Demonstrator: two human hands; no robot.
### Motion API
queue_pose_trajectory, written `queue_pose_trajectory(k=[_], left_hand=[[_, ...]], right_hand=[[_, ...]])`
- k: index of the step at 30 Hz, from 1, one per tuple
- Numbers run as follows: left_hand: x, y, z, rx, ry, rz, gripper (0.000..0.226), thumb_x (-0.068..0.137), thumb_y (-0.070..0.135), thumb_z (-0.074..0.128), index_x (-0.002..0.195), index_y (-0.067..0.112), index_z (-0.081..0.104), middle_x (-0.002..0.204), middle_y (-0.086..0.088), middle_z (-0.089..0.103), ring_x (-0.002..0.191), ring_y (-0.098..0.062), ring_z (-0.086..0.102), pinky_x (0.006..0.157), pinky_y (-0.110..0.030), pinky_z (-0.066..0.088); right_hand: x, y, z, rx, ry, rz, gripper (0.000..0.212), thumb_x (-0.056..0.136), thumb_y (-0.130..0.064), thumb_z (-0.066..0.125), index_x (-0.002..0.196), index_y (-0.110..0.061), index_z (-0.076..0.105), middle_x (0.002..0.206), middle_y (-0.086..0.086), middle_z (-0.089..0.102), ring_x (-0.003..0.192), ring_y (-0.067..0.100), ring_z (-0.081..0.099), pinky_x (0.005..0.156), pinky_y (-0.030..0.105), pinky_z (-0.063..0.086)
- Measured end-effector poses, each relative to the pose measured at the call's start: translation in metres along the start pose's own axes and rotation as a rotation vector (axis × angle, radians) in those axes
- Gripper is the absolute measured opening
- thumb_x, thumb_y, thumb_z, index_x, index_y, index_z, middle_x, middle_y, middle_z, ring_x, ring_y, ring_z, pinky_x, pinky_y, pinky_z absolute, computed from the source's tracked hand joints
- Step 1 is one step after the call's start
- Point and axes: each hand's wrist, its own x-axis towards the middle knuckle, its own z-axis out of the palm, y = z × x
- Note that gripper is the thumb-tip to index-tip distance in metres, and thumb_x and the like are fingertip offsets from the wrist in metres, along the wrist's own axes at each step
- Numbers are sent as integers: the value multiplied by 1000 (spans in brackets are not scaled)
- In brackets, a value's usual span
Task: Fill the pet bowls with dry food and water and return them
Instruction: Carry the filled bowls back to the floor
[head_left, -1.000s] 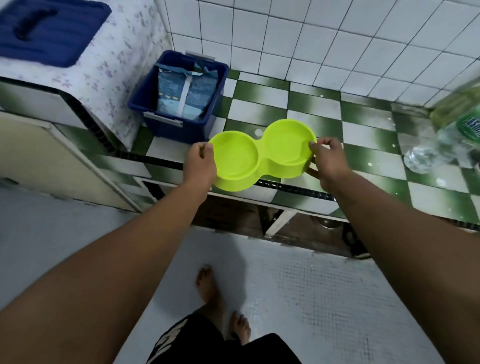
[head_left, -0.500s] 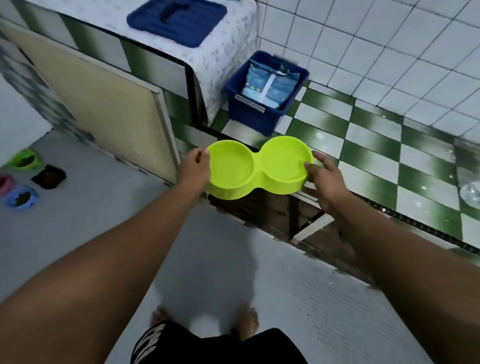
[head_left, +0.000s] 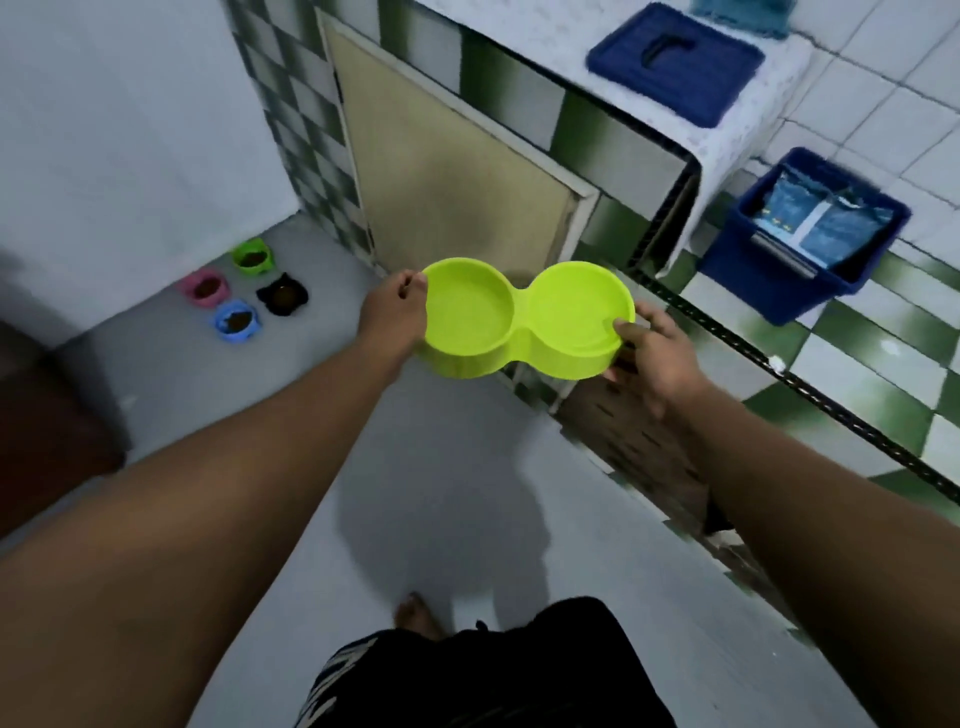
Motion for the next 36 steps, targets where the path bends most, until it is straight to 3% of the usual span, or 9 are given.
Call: queue_pose_trajectory(k=[5,9,13,17,20,24,31,34,36], left_hand=[[45,-39,-87,-63,110,-49,36,108,34,44,123,10,66,109,-6,61,98,-22,55,80,-33,42],[80,-79,-142,-102,231,-112,31,107,33,46,107,10,67,97,-8,63,90,-22,53,78,-35,42],[118,-120,-191,-134,351,-167,28,106,32,48,92,14,65,83,-9,63,80,-20,53,71,-34,42],[157,-157,-233,-128,457,-250,25,106,29,50,100,12,68,87,-7,61,79,-18,51,66,-30,37],[183,-182,-260,-144,512,-300,19,105,24,51,98,13,65,75,4,53,68,-9,45,57,-25,34],[219,-217,-291,-179,569,-337,20,106,21,51,114,10,67,90,3,61,75,-4,52,61,-12,41],[306,-294,-345,-243,649,-453,25,105,23,52,124,10,63,111,-5,67,99,-20,61,82,-29,48],[349,-334,-362,-227,676,-496,27,104,23,53,126,9,61,117,-9,66,104,-25,61,84,-31,45],[377,-365,-368,-227,708,-549,31,104,25,54,131,11,59,122,-11,66,110,-28,61,89,-33,47]], right_hand=[[14,-12,113,-58,-132,23,35,97,-16,59,130,-27,57,128,7,63,102,25,64,62,33,56],[36,-19,201,-138,-238,19,37,97,-18,60,133,-25,54,125,9,63,91,21,65,62,33,58],[68,-23,292,-175,-331,29,39,97,-13,59,135,-21,54,110,6,64,86,23,63,82,49,56],[106,-23,385,-249,-490,51,41,99,-18,57,138,-25,51,127,8,59,103,23,59,63,32,56],[137,-21,451,-302,-546,77,40,98,-20,60,137,-26,54,135,9,58,108,24,61,63,31,56],[173,-22,545,-338,-678,50,42,99,-15,57,140,-23,53,135,5,59,111,23,61,61,31,59],[228,-2,708,-410,-779,10,42,99,-8,57,140,-18,53,118,-2,64,108,24,61,79,41,55],[255,27,779,-420,-789,12,44,99,-8,58,141,-17,54,121,0,66,104,22,64,76,39,57],[276,52,823,-446,-778,3,45,98,-6,58,142,-14,53,123,6,66,108,22,63,88,46,56]])
